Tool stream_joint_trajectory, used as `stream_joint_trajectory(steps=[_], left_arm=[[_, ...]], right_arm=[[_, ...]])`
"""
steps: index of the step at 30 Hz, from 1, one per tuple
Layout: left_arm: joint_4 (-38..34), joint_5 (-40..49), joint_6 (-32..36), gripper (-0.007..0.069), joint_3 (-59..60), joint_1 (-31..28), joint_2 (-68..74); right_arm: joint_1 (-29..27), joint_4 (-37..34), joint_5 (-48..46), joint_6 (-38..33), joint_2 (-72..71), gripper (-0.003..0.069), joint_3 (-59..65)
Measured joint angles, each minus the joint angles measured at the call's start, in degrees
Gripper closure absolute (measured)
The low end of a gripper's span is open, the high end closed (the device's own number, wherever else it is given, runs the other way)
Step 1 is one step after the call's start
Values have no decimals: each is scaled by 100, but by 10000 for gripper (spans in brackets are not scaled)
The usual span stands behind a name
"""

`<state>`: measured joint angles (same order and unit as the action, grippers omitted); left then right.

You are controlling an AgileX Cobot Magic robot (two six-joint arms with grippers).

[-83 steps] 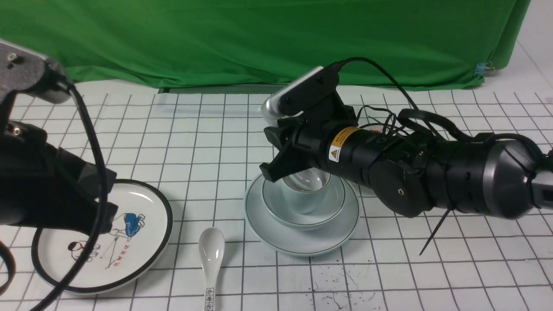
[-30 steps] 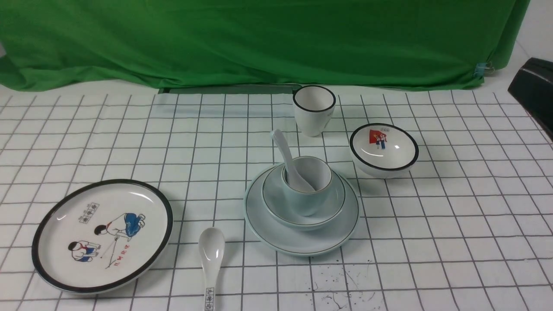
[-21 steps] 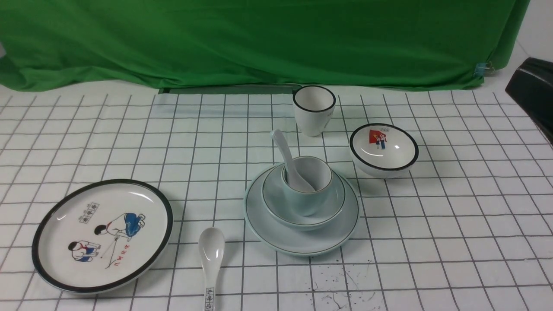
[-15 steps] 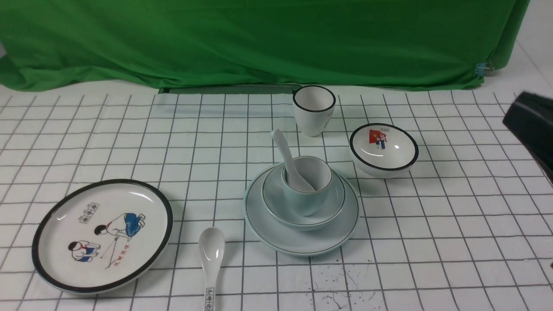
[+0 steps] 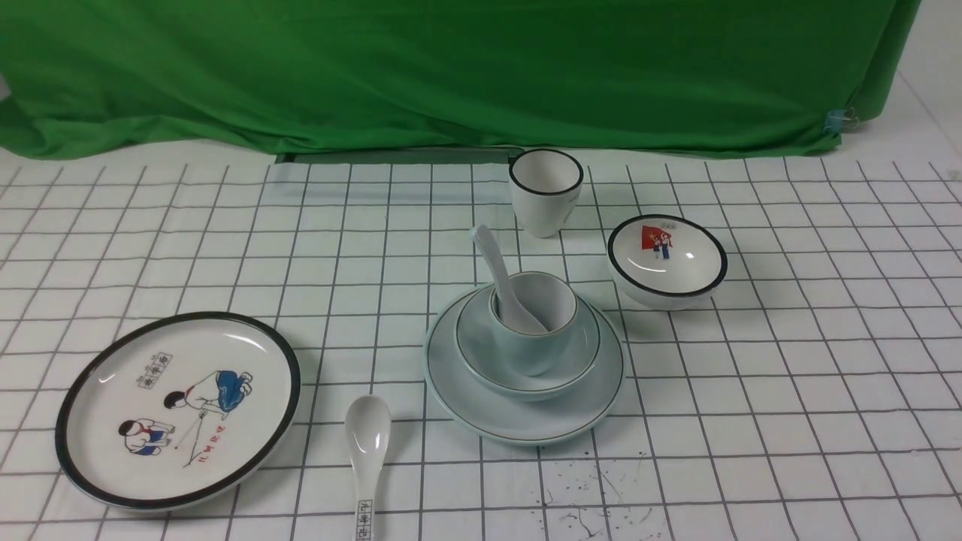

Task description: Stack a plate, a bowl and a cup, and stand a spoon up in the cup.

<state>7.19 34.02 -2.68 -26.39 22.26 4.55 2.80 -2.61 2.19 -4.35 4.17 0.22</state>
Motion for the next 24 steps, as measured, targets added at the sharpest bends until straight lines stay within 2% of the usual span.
stream_joint_trajectory(steps=[3,7,24], left_arm=[[0,0,0,656,0,0,0],[0,0,0,656,0,0,2],[0,0,20,656,0,0,2]], right_arm=[[-331,54,-660,169,-346,647,23],[-433,122,-1327,282,-412,647,29],[-440,122,-1479,307,-417,631,29]])
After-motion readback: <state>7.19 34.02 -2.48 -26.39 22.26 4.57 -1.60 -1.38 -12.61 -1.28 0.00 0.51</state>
